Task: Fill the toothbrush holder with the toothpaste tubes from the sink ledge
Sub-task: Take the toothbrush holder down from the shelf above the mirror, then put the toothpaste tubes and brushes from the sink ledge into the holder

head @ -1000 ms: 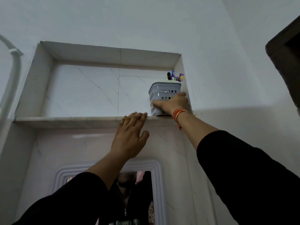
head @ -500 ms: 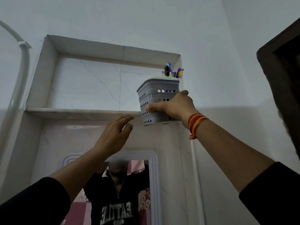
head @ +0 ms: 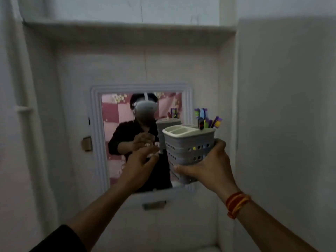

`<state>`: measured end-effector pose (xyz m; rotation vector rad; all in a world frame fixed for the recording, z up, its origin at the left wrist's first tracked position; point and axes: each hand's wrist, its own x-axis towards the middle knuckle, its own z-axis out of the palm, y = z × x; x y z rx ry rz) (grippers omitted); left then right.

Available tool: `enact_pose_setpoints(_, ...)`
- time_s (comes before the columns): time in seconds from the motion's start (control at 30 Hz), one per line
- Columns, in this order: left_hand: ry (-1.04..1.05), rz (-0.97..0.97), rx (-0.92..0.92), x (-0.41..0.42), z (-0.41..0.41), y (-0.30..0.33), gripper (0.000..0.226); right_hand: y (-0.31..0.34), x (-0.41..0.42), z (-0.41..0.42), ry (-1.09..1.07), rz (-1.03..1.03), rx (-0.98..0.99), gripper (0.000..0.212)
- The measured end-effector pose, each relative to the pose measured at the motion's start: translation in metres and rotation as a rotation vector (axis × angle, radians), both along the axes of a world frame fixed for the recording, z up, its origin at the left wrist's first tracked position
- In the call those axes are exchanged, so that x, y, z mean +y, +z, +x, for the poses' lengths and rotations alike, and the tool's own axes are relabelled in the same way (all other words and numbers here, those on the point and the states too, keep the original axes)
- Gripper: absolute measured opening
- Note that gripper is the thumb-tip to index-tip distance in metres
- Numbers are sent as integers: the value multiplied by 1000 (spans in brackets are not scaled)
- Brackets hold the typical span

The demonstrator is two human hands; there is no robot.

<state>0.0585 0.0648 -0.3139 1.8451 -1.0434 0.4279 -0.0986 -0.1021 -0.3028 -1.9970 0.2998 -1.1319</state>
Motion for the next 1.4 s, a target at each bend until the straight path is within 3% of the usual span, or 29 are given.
enact_pose_setpoints(0.37,11,676,402,-10,4,-197,33,-247,21,-12,-142,207,236,122)
enact_pose_setpoints(0.5,-8,945,371,-24,19,-245,35,-312,26,-26,-176,286,316,131)
enact_pose_setpoints(0.67,-48,1198,432,-40,39,-288,28,-372,33,-38,-183,398,381,122)
enact_pose_setpoints(0.87,-48,1425,291,-66,54,-320,50,-425,34,-42,-144,465,397,116)
enact_pose_setpoints(1.0,-53,1471,185,-67,57,-340,44,-446,31,-41,-57,566,447,118)
enact_pose_setpoints(1.13,-75,1483,134,-72,55,-334,36,-446,24,-38,-17,509,446,112)
enact_pose_setpoints(1.3,-236,1174,353,-95,49,-291,41,-442,10,-36,70,547,417,118)
enact_pose_setpoints(1.4,-358,1169,274,-110,38,-253,46,-441,3,-37,98,545,438,115)
